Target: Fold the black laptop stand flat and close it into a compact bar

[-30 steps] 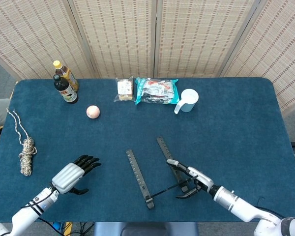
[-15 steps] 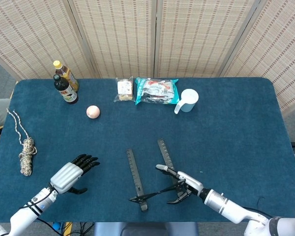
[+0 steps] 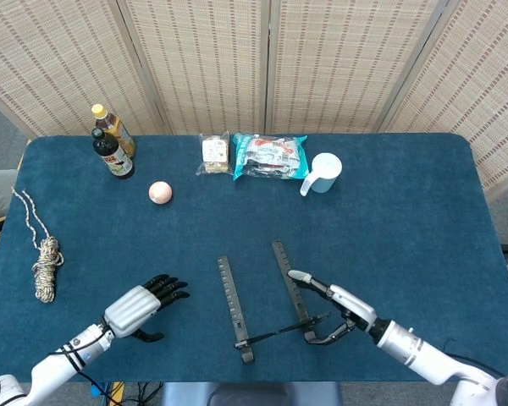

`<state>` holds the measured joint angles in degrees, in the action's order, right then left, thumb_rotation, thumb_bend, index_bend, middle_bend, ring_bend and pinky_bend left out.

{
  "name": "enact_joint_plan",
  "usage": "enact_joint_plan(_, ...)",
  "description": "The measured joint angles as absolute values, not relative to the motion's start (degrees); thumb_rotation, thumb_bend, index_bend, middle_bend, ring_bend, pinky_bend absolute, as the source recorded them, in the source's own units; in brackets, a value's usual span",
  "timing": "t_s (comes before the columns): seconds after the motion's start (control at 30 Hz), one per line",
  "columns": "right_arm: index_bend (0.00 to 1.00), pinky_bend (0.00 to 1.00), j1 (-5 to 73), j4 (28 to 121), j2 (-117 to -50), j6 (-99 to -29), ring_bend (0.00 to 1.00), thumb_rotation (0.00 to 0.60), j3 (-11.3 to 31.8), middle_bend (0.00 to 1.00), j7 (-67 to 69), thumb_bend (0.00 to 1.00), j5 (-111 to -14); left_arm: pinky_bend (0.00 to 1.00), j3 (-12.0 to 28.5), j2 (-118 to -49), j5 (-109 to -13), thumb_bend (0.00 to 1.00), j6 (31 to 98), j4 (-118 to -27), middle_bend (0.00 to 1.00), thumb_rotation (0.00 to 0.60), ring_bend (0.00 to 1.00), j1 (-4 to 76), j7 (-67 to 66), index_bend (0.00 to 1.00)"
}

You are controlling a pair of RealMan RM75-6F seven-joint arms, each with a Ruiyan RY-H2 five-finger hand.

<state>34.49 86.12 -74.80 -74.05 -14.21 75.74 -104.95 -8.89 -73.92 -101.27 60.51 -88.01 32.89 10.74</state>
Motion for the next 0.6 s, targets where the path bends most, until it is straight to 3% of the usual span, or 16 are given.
enact_joint_plan(0.23, 0.0, 0.06, 33.72, 90.37, -67.95, -79.82, 0.0, 0.6, -13.03, 0.04, 76.53, 0.0, -104.99, 0.02, -9.84, -76.09, -105.88, 0.17, 59.61, -86.57, 0.04, 0.6, 0.01, 35.89, 12.24, 0.15)
enact_joint_plan(0.6, 0.0, 0.06, 33.34, 92.93, -64.71, -79.83, 0.0, 0.6, -9.59, 0.04, 77.18, 0.0, -101.18, 0.02, -11.28, -78.04, -110.16, 0.17, 59.43, -86.42, 0.05, 0.6, 0.01, 39.95, 15.83, 0.17)
